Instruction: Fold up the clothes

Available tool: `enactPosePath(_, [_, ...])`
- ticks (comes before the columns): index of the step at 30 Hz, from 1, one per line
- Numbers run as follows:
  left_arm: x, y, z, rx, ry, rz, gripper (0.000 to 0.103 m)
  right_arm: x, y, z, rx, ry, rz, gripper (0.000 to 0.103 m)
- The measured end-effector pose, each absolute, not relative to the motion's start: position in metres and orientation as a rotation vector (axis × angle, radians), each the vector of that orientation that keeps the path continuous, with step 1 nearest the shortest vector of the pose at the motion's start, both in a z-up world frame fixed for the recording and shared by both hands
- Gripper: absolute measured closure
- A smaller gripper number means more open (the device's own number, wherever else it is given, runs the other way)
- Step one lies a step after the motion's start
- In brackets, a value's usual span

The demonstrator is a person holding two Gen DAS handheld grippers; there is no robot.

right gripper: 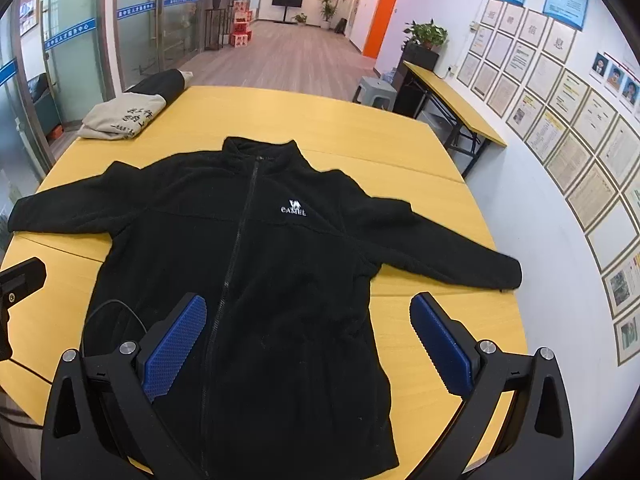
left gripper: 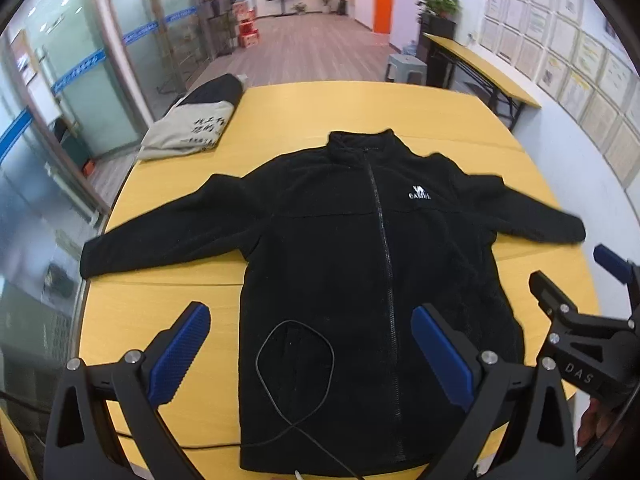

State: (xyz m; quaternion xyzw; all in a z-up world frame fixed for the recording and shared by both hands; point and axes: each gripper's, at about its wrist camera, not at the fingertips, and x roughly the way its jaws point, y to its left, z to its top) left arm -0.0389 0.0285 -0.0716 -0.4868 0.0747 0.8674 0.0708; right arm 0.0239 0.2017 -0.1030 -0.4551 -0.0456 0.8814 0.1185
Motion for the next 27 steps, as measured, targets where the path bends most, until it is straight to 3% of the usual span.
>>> enactPosePath(9, [-0.055,0.051,-0.125,-1.473,0.196,2.542,0.000,0.028,0.235,-0.162,-1.382,0.046,2.520,0.000])
enactPosePath(14, [-0.086,0.089,-0.131,-1.371,0.195,2.517,0.000,0.040,0.280,-0.152,-1.154,0.078,2.608,0.000])
enactPosePath(18, [-0.136,0.157,-0.158,-1.260,0.244,2.448,0.000,0.047,0.373,-0.168,-0.955,0.097,2.585,0.000])
enactPosePath(27, [-0.239,0.356,-0.266,-1.104,0.388,2.330,0.000,0.018,0.649,-0.277,-0.921,0.357,2.203,0.000])
